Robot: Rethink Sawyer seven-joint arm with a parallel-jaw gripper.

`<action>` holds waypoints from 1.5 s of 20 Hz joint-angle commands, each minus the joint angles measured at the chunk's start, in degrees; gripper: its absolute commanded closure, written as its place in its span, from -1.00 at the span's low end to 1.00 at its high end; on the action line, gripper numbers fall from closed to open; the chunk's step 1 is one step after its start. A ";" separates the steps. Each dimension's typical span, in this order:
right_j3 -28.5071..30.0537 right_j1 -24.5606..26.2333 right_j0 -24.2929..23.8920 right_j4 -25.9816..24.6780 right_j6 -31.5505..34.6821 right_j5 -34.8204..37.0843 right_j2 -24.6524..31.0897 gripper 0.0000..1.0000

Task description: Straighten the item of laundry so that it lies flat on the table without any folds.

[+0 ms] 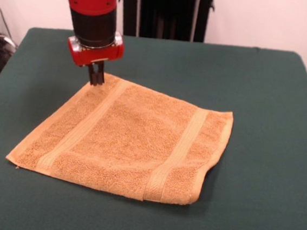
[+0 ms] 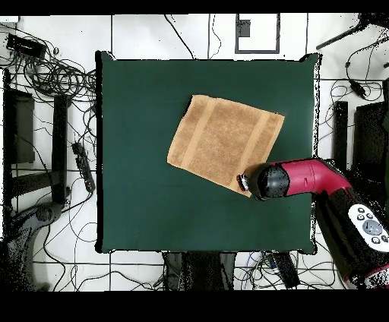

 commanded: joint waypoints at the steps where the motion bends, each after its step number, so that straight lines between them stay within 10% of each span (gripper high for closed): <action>1: 0.88 3.51 3.03 -0.45 -7.76 -3.63 4.98 1.00; 30: -2.13 8.90 5.24 -4.68 -4.66 -8.79 0.68 1.00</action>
